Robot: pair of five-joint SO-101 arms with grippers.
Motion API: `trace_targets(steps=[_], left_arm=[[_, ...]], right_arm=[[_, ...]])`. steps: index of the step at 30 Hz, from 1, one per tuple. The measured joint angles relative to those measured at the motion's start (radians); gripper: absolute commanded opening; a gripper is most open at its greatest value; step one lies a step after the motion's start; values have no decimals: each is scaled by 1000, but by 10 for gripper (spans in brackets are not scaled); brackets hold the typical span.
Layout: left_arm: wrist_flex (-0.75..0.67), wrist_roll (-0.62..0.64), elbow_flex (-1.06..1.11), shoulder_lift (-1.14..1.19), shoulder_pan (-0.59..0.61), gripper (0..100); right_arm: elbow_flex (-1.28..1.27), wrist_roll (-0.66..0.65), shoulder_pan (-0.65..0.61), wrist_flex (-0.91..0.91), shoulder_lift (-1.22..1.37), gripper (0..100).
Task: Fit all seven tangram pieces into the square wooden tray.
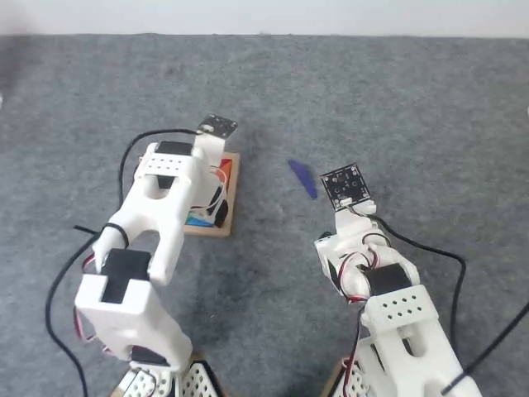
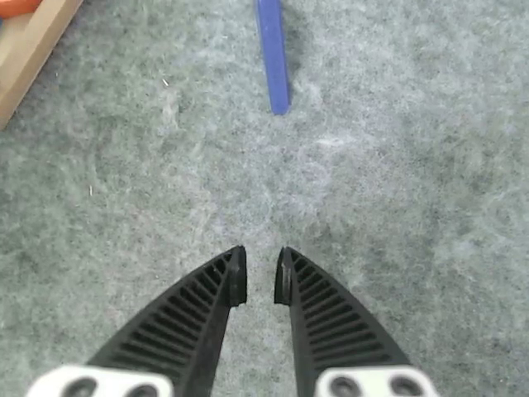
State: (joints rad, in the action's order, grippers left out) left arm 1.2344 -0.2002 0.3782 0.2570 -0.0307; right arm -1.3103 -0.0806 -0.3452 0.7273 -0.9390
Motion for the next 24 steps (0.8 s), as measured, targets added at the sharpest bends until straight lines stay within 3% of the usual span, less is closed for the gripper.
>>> trace_targets(steps=[11,24], left_arm=[[12,-28,23,-9,-157,182],[41,-81,48,-14,-178,182]], right_arm=[[0,0,0,0,0,78],[-3,0,0,-20,0,78]])
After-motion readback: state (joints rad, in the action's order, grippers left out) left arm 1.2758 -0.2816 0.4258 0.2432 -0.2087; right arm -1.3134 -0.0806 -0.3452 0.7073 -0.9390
